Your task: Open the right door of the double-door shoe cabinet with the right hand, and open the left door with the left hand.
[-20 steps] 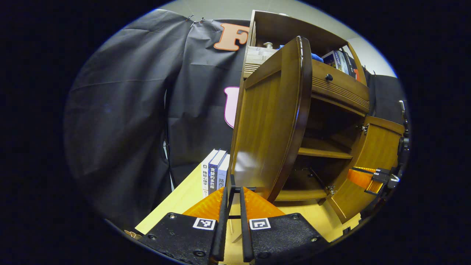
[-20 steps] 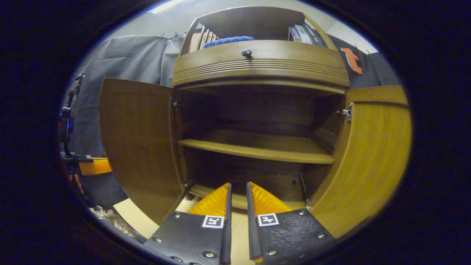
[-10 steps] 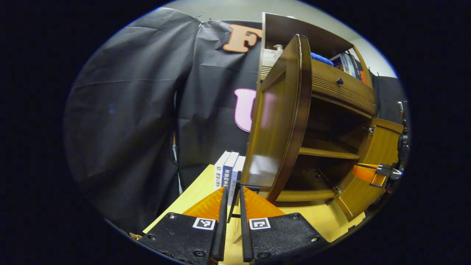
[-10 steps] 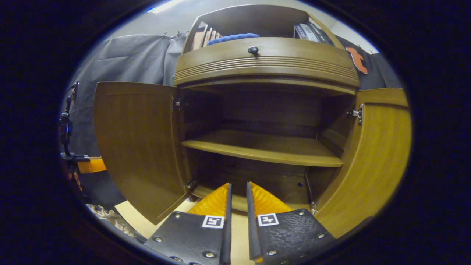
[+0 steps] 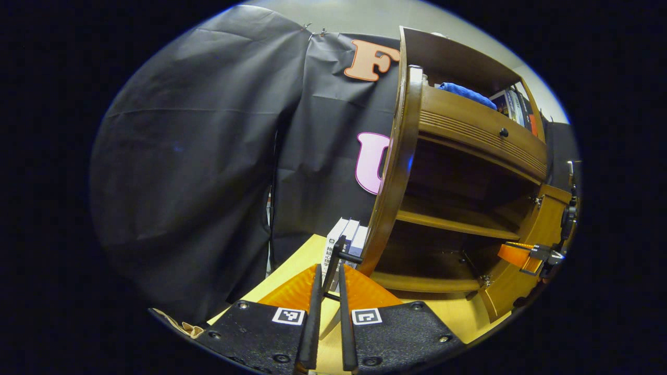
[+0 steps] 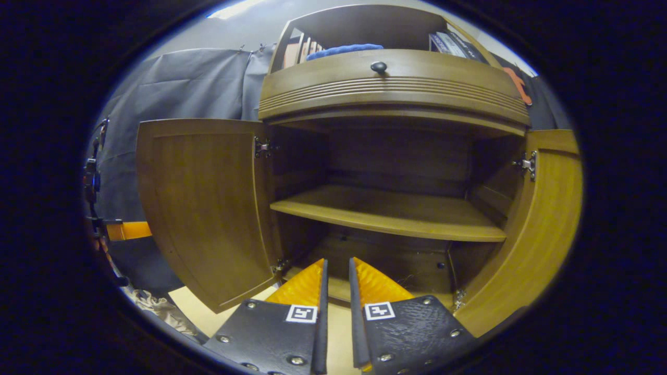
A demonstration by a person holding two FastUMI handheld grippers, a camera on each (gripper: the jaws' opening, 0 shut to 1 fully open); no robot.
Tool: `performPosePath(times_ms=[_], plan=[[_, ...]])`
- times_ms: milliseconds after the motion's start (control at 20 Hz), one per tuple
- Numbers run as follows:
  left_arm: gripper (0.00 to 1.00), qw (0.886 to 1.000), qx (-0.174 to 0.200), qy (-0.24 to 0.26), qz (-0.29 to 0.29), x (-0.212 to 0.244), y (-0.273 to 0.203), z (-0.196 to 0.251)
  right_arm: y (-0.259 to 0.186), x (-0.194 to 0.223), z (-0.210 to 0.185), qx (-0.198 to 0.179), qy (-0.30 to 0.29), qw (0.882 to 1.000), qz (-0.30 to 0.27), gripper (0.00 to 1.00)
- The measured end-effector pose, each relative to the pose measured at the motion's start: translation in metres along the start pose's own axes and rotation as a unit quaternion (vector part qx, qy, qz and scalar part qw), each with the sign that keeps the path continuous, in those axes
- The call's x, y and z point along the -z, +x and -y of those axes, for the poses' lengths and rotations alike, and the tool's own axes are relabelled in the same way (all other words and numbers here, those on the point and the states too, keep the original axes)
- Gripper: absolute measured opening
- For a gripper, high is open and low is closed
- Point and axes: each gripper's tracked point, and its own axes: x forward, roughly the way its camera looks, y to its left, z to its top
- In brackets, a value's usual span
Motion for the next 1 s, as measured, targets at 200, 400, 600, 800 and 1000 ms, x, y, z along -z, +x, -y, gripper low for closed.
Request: performPosePath(times_ms=[200,400,600,800,1000], plan=[[0.19,0.999,0.008,0.018,0.025,-0.023,-0.022,0.016,0.003,0.001,-0.005,-0.011,-0.001,1.0,-0.001,0.19],[0.19,0.998,0.015,0.045,0.05,-0.047,-0.039,0.031,0.003,0.0,-0.007,-0.016,-0.002,1.0,0.0,0.19],[0.19,0.994,0.049,0.06,0.073,-0.069,-0.049,0.063,-0.002,-0.002,-0.004,-0.012,-0.001,1.0,0.003,0.19],[0.19,0.99,0.091,0.076,0.082,-0.076,-0.043,0.099,-0.019,-0.006,0.015,0.008,0.003,1.0,0.011,0.19],[0.11,0.982,0.138,0.096,0.084,-0.078,-0.037,0.136,-0.037,-0.015,0.041,0.042,0.001,0.999,0.022,0.19]])
